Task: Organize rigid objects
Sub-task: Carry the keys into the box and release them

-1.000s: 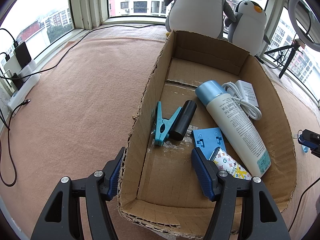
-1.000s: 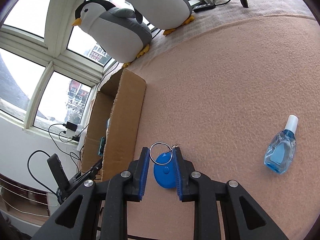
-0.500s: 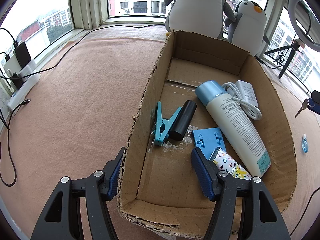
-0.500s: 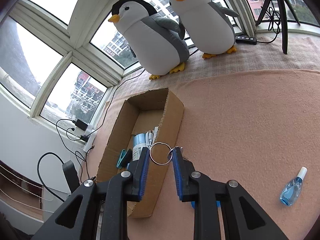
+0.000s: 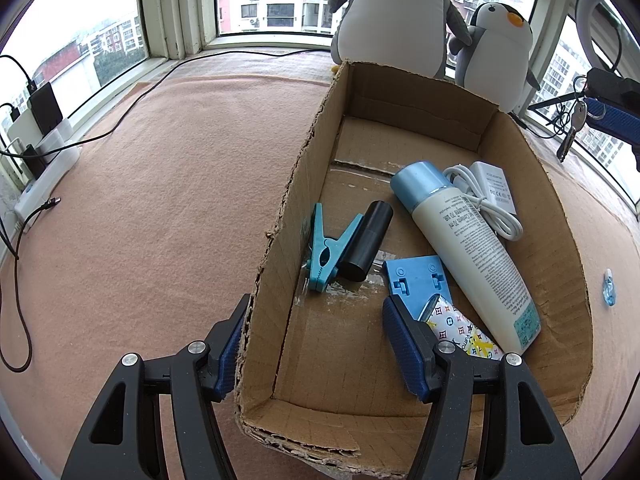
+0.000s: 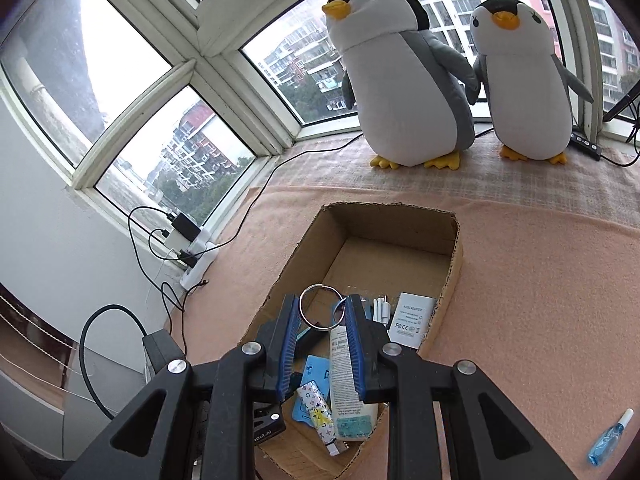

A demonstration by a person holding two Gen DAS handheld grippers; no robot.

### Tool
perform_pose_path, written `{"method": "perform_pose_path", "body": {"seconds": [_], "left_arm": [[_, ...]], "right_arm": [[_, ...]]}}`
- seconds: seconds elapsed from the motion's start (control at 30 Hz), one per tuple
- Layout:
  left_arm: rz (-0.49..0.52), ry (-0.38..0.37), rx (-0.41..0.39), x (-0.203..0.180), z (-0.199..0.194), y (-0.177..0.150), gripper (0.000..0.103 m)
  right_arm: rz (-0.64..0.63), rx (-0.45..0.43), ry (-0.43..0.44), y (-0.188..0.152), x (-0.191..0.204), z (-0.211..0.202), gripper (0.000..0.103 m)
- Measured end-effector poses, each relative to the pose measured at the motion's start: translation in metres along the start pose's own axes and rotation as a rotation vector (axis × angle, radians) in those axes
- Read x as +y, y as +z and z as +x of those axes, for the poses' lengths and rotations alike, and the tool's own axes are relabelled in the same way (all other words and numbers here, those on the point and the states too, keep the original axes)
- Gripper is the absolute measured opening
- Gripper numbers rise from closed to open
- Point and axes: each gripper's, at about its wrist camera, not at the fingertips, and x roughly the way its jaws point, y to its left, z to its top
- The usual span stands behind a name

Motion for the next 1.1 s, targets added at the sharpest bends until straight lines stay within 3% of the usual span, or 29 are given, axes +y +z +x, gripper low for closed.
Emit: {"method": "perform_pose_path", "body": {"seconds": [0.83, 1.1], "left_arm": [[-0.001, 0.0, -0.001, 0.0, -0.001, 0.0, 0.068], [0.001, 0.0, -0.001, 0.0, -0.001, 0.0, 0.068]], "right_arm": [[-0.064, 0.04, -0.075, 0.0, 0.017, 0.036, 0.022], [-0.065, 0.032, -0.095, -0.001, 0.015, 0.034, 0.032]]}}
